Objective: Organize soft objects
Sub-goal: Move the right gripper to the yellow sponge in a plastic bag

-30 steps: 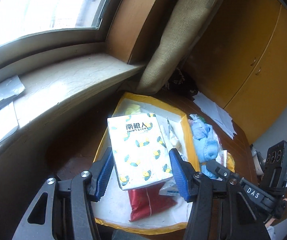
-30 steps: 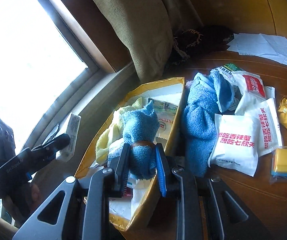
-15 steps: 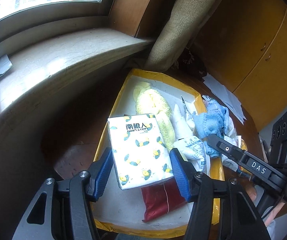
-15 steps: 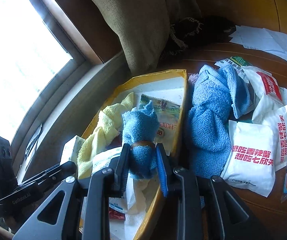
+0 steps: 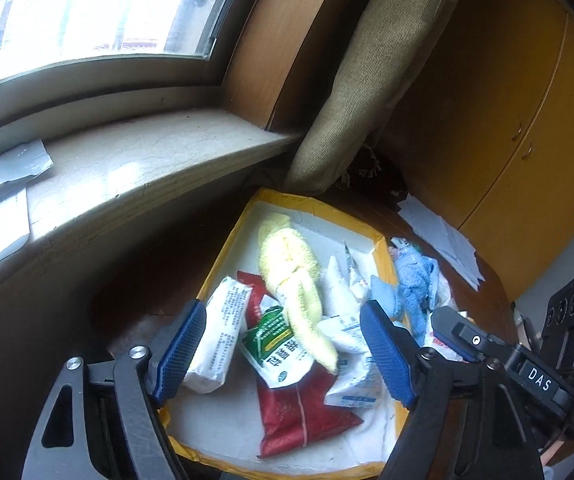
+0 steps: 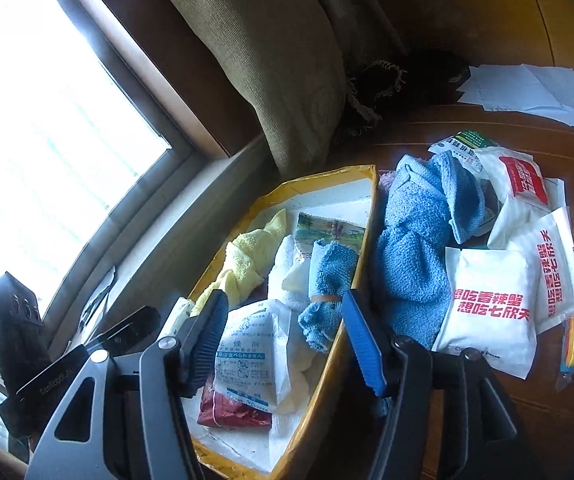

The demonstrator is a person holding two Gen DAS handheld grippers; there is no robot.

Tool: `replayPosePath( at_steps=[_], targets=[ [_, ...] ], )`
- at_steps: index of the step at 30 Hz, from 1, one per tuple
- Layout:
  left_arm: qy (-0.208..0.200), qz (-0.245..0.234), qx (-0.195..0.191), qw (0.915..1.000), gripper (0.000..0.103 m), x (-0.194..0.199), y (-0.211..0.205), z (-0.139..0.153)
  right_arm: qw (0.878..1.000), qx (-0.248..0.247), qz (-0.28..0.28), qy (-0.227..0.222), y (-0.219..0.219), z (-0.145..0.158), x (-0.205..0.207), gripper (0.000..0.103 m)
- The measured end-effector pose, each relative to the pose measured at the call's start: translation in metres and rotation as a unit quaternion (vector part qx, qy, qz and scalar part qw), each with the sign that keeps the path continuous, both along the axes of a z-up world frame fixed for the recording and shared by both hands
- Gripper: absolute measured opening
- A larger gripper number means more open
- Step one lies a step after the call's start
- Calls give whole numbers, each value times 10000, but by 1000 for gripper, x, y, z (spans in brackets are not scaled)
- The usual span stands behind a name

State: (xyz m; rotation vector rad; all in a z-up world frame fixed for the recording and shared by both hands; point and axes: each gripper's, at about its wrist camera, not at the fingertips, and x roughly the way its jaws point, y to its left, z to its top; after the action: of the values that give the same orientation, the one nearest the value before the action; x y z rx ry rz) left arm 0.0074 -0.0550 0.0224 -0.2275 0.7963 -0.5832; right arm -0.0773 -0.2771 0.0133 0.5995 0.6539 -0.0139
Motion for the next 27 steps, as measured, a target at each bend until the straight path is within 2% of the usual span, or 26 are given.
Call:
replayPosePath(
  at_steps=[2,4,5,8,16,23,27],
  targets=[
    [-129,-152,-173,9997,88,-11,-5,7,9999,48,-62,-96,-5,5,-13,64],
    [-302,-279,-258,9988,91,-24,-14,15,9997,75,-140,-208,-10,9,-28,74],
    [-404,-357,-268,9982,93,-31,-20,18,9995,80,-188,-249,-14,11,-37,76],
    [-536,-788,-310,9950,94,-52,-44,25,9989,148,-333,-295,-26,9,-63,84],
    [-424,-1905,96,9807,94,-89,-122,18,9946,340,-979,-109,-76,-7,-126,86],
    [-192,-2247,278,9738,94,-103,-153,12,9860,369,-1625,103,-123,-18,-149,86],
    [-214,-2287,350,9726,94,-107,-158,12,9872,215,-1566,203,-142,-14,-132,86]
  ],
)
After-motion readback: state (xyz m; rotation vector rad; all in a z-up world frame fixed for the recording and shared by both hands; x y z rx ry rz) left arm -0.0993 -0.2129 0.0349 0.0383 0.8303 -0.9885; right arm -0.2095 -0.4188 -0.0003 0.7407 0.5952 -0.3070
